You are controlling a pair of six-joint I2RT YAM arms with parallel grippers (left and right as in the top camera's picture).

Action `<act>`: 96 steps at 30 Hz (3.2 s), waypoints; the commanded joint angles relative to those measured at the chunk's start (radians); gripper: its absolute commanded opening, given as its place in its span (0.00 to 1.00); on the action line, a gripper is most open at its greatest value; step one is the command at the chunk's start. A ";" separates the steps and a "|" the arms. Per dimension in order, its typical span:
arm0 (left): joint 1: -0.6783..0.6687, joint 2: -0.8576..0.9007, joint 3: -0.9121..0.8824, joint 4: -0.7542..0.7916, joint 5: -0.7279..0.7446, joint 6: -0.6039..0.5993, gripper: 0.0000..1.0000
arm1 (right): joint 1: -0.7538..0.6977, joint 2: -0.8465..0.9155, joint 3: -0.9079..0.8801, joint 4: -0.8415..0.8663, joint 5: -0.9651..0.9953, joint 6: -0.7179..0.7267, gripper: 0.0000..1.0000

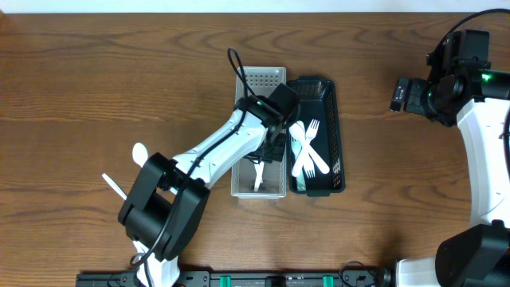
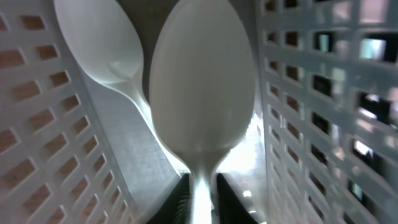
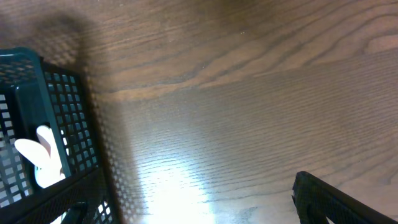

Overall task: Pack container
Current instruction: 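Carry the spoon into the white tray and release it, then lower the left gripper onto another white spoon and grasp it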

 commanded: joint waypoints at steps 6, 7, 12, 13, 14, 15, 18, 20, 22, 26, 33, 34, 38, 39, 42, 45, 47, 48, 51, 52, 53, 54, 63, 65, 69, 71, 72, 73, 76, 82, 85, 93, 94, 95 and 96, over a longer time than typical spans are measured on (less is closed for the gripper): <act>0.019 -0.118 0.040 -0.070 -0.084 0.058 0.57 | -0.003 -0.001 -0.002 -0.005 -0.005 -0.015 0.99; 0.026 -0.143 0.049 -0.091 -0.098 0.064 0.58 | -0.003 -0.001 -0.002 -0.005 -0.005 -0.015 0.99; 0.106 -0.333 0.066 -0.195 -0.198 0.068 0.60 | -0.003 -0.001 -0.002 -0.010 -0.005 -0.018 0.99; 0.137 -0.378 0.066 -0.219 -0.208 0.068 0.61 | -0.003 -0.001 -0.002 -0.010 -0.005 -0.019 0.99; 0.168 -0.417 0.066 -0.237 -0.216 0.068 0.61 | -0.003 -0.001 -0.002 -0.011 -0.005 -0.019 0.99; 0.209 -0.459 0.066 -0.258 -0.219 0.068 0.61 | -0.003 -0.001 -0.002 -0.011 -0.005 -0.020 0.99; 0.345 -0.555 0.063 -0.298 -0.218 0.067 0.62 | -0.003 -0.001 -0.002 -0.013 -0.005 -0.030 0.99; 0.444 -0.597 0.058 -0.311 -0.215 0.055 0.68 | -0.003 -0.001 -0.002 -0.017 -0.005 -0.030 0.99; 0.538 -0.621 0.045 -0.310 -0.196 0.048 0.70 | -0.003 -0.001 -0.002 -0.021 -0.005 -0.030 0.99; 0.687 -0.611 -0.008 -0.296 -0.138 0.048 0.70 | -0.003 -0.001 -0.002 -0.024 -0.005 -0.039 0.99; 0.824 -0.537 -0.215 -0.129 -0.073 0.049 0.74 | -0.003 -0.001 -0.002 -0.029 -0.004 -0.042 0.99; 0.835 -0.520 -0.241 -0.107 -0.064 0.050 0.74 | -0.003 -0.001 -0.002 -0.031 -0.004 -0.042 0.99; 0.861 -0.452 -0.311 -0.039 -0.056 0.054 0.75 | -0.003 -0.001 -0.002 -0.040 -0.004 -0.041 0.99; 0.863 -0.436 -0.322 -0.026 -0.056 0.055 0.75 | -0.003 -0.001 -0.002 -0.044 -0.004 -0.041 0.99; 0.867 -0.384 -0.352 0.009 -0.056 0.057 0.75 | -0.003 -0.001 -0.002 -0.057 -0.004 -0.041 0.99; 0.867 -0.336 -0.365 0.023 -0.056 0.059 0.75 | -0.003 -0.001 -0.002 -0.069 -0.004 -0.042 0.99; 0.867 -0.309 -0.365 0.027 -0.056 0.076 0.75 | -0.003 -0.001 -0.002 -0.073 -0.005 -0.041 0.99; 0.867 -0.296 -0.365 0.031 -0.056 0.081 0.75 | -0.003 -0.001 -0.002 -0.074 -0.004 -0.041 0.99; 0.867 -0.263 -0.365 0.040 -0.055 0.083 0.76 | -0.003 -0.001 -0.002 -0.077 -0.005 -0.041 0.99; 0.867 -0.251 -0.365 0.045 -0.055 0.083 0.76 | -0.003 -0.001 -0.002 -0.079 -0.005 -0.041 0.99; 0.867 -0.241 -0.365 0.049 -0.055 0.083 0.76 | -0.003 -0.001 -0.002 -0.080 -0.005 -0.042 0.99; 0.867 -0.229 -0.365 0.055 -0.055 0.084 0.76 | -0.003 -0.001 -0.002 -0.082 -0.005 -0.041 0.99; 0.867 -0.127 -0.365 0.115 -0.036 0.141 0.79 | -0.003 -0.001 -0.002 -0.090 -0.005 -0.041 0.99; 0.867 -0.111 -0.365 0.127 0.005 0.181 0.79 | -0.003 -0.001 -0.002 -0.090 -0.005 -0.041 0.99; 0.867 -0.080 -0.365 0.140 0.027 0.187 0.78 | -0.003 -0.001 -0.002 -0.091 -0.005 -0.041 0.99; 0.867 -0.068 -0.365 0.140 0.027 0.188 0.78 | -0.003 -0.001 -0.002 -0.091 -0.005 -0.041 0.99; 0.867 -0.061 -0.366 0.140 0.027 0.188 0.76 | -0.003 -0.001 -0.002 -0.091 -0.005 -0.041 0.99; 0.867 -0.057 -0.367 0.140 0.027 0.188 0.73 | -0.003 -0.001 -0.002 -0.091 -0.005 -0.041 0.99; 0.867 -0.049 -0.383 0.139 0.039 0.188 0.64 | -0.003 -0.001 -0.002 -0.091 -0.005 -0.041 0.99; 0.867 -0.048 -0.420 0.139 0.053 0.187 0.51 | -0.003 -0.001 -0.002 -0.091 -0.004 -0.041 0.99; 0.867 -0.048 -0.432 0.138 0.053 0.187 0.41 | -0.003 -0.001 -0.002 -0.091 -0.005 -0.041 0.99; 0.867 -0.048 -0.435 0.136 0.053 0.187 0.24 | -0.003 -0.001 -0.002 -0.092 -0.005 -0.041 0.99; 0.867 -0.048 -0.435 0.136 0.053 0.187 0.22 | -0.003 -0.001 -0.002 -0.092 -0.005 -0.041 0.99; 0.867 -0.048 -0.435 0.137 0.053 0.187 0.21 | -0.003 -0.001 -0.002 -0.092 -0.005 -0.041 0.99; 0.867 -0.048 -0.435 0.137 0.053 0.187 0.19 | -0.003 -0.001 -0.002 -0.092 -0.005 -0.041 0.99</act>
